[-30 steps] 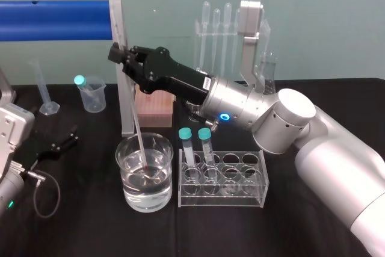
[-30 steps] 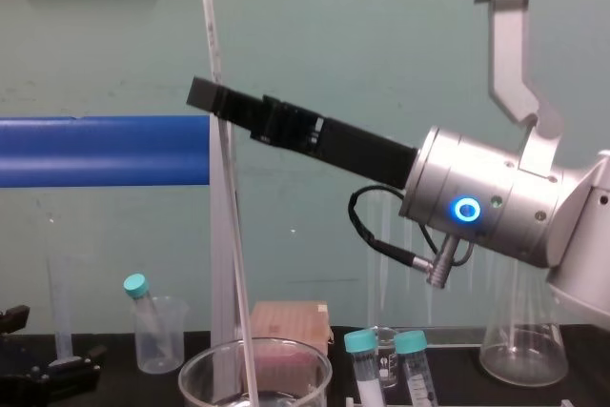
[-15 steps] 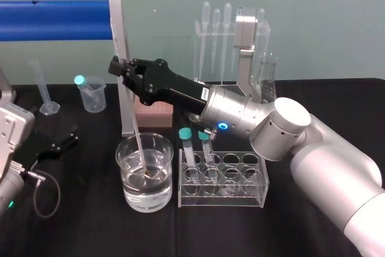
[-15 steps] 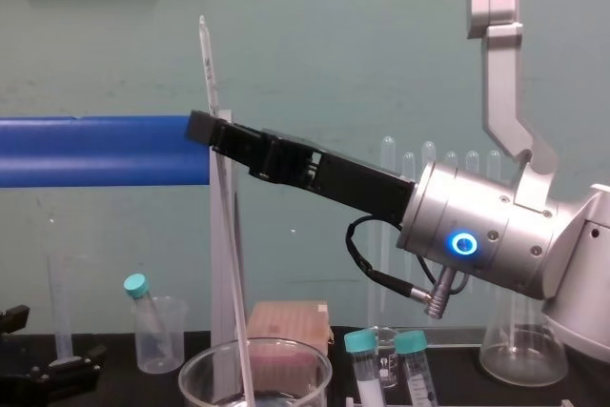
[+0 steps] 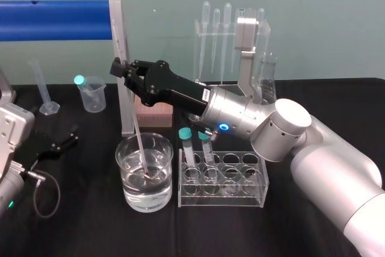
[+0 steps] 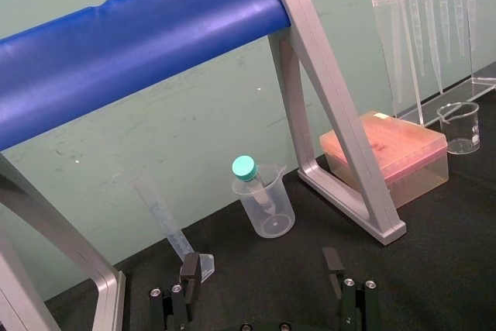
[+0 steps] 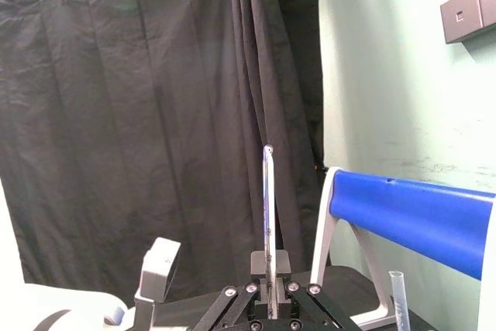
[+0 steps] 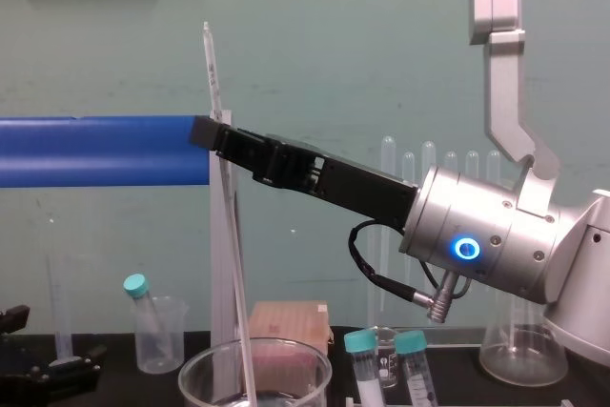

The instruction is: Hold the thermometer with one hand and immerse one end into the beaker, then reinsert it into the test tube rack.

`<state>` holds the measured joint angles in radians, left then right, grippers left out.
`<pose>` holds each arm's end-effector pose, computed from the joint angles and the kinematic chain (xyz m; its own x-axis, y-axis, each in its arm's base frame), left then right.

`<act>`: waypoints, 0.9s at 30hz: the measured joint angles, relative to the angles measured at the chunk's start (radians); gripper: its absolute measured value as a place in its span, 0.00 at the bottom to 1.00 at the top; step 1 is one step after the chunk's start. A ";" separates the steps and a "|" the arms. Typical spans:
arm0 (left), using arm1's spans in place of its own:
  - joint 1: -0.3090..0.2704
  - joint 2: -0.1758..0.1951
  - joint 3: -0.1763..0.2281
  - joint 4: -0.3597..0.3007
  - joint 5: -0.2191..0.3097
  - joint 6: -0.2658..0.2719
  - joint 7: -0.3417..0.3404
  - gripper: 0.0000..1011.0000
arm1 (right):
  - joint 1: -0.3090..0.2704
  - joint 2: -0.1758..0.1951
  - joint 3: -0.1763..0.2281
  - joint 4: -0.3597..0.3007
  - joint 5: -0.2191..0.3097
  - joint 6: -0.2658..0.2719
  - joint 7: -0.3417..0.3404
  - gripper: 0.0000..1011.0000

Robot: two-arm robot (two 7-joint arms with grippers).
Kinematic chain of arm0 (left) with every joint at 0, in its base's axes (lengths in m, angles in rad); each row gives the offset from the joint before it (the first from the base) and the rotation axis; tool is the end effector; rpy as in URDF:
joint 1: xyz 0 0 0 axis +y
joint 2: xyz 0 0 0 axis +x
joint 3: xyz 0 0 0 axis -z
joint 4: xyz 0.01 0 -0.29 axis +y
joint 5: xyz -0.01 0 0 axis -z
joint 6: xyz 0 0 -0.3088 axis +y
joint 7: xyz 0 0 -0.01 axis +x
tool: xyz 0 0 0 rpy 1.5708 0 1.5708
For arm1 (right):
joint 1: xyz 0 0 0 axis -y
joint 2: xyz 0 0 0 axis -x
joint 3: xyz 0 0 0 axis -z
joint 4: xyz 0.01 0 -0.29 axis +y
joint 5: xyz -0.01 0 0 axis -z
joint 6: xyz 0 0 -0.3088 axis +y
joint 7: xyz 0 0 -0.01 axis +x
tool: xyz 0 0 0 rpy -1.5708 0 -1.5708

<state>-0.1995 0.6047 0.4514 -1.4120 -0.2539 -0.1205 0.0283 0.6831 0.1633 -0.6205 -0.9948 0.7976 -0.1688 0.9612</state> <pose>0.3581 0.0827 -0.3023 0.2923 0.8803 0.3737 -0.9553 0.2873 0.0703 0.4819 0.0788 -0.2399 0.9713 -0.2236 -0.0809 0.2377 0.9195 0.3130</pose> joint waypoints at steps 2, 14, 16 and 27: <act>0.000 0.000 0.000 0.000 0.000 0.000 0.000 1.00 | 0.000 0.000 0.000 0.000 0.000 0.000 0.000 0.06; 0.000 0.000 0.000 0.000 0.000 0.000 0.000 1.00 | 0.000 0.000 -0.001 0.000 0.000 0.000 -0.001 0.06; 0.000 0.000 0.000 0.000 0.000 0.000 0.000 1.00 | 0.000 0.000 -0.001 0.000 0.000 0.000 -0.001 0.06; 0.000 0.000 0.000 0.000 0.000 0.000 0.000 1.00 | 0.001 0.000 -0.001 0.000 0.000 0.000 -0.001 0.06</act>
<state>-0.1995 0.6047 0.4514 -1.4120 -0.2539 -0.1205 0.0283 0.6836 0.1633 -0.6216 -0.9952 0.7979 -0.1689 0.9604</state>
